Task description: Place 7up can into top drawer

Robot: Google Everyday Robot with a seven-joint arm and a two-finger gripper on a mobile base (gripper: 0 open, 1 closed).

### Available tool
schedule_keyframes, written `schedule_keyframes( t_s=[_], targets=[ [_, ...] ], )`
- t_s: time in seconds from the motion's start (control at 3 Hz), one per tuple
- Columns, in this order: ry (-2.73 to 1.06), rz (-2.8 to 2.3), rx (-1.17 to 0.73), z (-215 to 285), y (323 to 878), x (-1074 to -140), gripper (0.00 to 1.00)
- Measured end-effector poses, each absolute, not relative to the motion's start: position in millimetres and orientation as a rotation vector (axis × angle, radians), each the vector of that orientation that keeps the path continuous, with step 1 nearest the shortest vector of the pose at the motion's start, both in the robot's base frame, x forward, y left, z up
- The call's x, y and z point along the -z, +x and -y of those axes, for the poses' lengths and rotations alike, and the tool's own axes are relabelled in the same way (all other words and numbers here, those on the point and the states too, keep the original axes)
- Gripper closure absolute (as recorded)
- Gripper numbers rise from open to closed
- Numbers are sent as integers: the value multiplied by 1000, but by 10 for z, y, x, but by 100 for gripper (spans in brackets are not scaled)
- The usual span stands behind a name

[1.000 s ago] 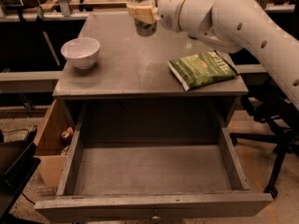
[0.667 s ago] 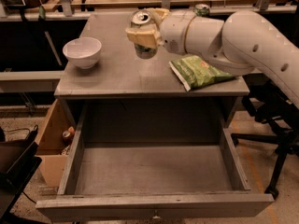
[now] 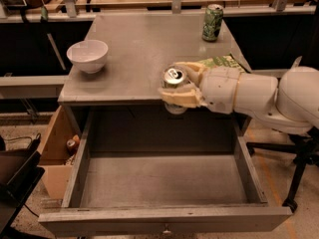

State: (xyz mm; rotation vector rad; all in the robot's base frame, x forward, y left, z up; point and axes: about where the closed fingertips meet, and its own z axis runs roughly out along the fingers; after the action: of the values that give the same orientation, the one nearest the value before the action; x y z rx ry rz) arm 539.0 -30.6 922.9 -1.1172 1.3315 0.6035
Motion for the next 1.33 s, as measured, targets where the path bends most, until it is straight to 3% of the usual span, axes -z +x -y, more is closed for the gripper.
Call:
schedule_keyframes(
  t_s=[0.67,1.33],
  targets=[
    [-1210,-1316,-809,567,5232,-8516,100],
    [-1233,-1295,-842,465,5216,-8514,100]
  ],
)
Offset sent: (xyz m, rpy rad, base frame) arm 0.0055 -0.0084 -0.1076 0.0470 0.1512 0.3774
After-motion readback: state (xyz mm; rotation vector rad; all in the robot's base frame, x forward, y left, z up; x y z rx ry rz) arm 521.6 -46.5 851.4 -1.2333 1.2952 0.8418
